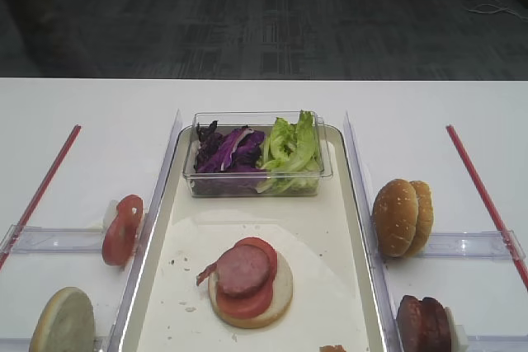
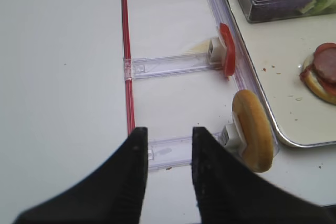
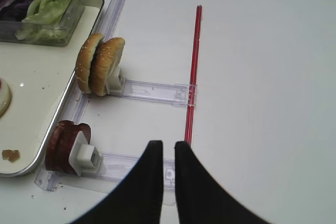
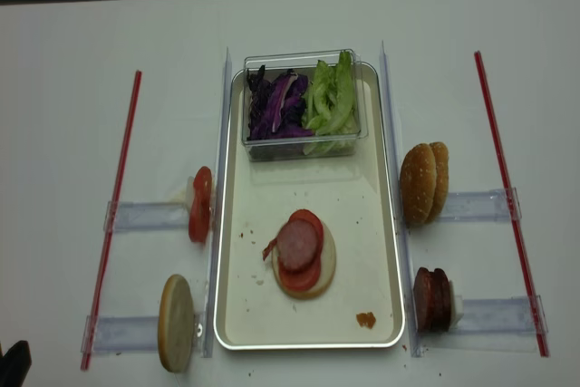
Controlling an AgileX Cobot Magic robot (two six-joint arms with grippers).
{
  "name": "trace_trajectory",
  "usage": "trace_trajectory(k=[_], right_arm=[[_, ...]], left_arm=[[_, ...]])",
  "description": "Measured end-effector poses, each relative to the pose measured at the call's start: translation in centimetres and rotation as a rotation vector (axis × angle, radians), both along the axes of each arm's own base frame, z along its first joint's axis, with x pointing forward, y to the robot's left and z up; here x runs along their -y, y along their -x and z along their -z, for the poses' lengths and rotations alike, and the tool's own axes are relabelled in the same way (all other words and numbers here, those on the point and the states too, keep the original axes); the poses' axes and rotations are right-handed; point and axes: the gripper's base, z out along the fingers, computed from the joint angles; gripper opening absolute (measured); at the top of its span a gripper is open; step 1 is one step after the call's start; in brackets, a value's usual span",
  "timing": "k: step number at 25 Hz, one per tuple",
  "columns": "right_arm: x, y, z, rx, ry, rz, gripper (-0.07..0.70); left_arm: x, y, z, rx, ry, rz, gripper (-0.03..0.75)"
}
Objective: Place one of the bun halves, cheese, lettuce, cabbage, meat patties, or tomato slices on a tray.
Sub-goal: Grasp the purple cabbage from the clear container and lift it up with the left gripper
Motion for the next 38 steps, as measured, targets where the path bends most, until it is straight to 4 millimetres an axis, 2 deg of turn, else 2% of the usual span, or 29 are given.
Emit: trace_trajectory(k=[22, 24, 28, 30, 34, 38], right_arm=[[0.0, 0.0, 0.0, 0.000, 0.000, 0.000, 0.091], [0.0, 0.0, 0.0, 0.000, -0.002, 0.001, 0.091], [0.0, 0.0, 0.0, 0.000, -0.003, 0.002, 0.091], [0.0, 0.0, 0.0, 0.000, -0.003, 0.002, 0.091], [0.0, 0.0, 0.0, 0.000, -0.003, 0.002, 0.091], [0.0, 0.0, 0.0, 0.000, -0.003, 0.002, 0.091]], left_arm=[[0.0, 0.0, 0.0, 0.000, 0.000, 0.000, 0.204], [0.0, 0.0, 0.0, 0.000, 0.000, 0.000, 0.245], [0.0, 0.0, 0.0, 0.000, 0.000, 0.000, 0.387], [0.0, 0.0, 0.0, 0.000, 0.000, 0.000, 0.430], [0.1, -0.5, -0.1, -0.068, 0.006, -0.009, 0.463], [0.2, -1.5, -1.2, -0.169, 0.002, -0.018, 0.469]])
